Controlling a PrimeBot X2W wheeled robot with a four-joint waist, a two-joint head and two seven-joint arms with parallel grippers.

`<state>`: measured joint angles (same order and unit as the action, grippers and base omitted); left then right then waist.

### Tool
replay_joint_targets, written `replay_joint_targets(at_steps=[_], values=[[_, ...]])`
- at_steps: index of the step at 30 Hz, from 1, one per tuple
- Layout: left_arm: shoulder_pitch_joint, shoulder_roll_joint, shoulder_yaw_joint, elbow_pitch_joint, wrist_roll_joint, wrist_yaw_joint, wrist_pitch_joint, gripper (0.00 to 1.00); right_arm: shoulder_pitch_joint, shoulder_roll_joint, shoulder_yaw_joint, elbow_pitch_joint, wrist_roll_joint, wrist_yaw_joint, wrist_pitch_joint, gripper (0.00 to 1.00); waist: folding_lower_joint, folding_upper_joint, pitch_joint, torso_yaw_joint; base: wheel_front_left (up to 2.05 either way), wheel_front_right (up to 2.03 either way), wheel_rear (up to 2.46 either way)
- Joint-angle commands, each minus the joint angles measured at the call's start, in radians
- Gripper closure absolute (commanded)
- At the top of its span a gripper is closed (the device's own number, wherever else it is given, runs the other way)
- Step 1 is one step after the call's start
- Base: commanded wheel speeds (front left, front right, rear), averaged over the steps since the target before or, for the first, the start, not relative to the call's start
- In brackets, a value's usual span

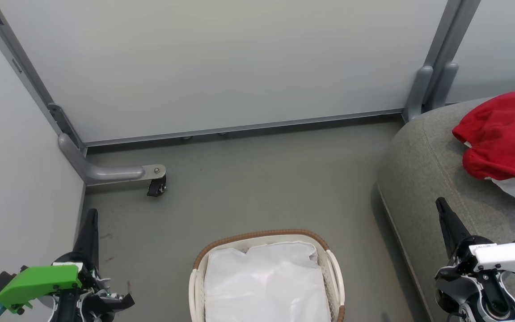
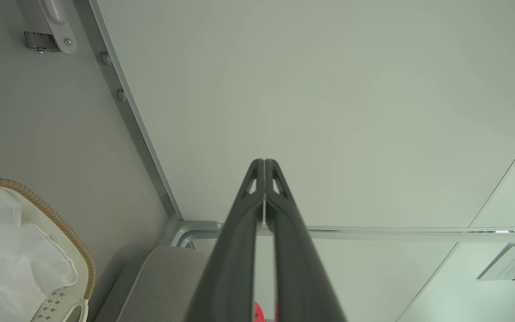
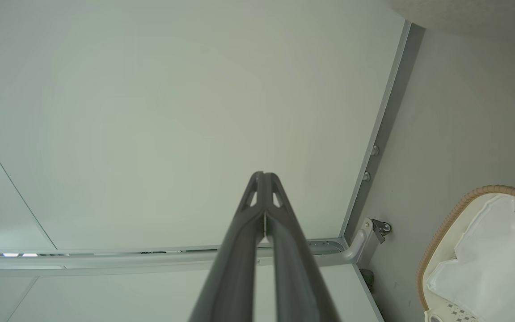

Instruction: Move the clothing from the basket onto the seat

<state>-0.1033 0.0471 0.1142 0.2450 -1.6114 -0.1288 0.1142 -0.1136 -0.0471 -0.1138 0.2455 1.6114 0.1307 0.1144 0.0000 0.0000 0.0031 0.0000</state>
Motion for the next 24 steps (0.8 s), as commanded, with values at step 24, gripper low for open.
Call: replay_joint_targets(at_steps=[24], values=[[-0.01, 0.006, 0.002, -0.002, -0.003, -0.005, 0.003, 1.0, 0.011, -0.006, -0.002, -0.004, 0.003, 0.0, 0.003, 1.0, 0.0, 0.0, 0.0, 0.0, 0.0, 0.0, 0.0]])
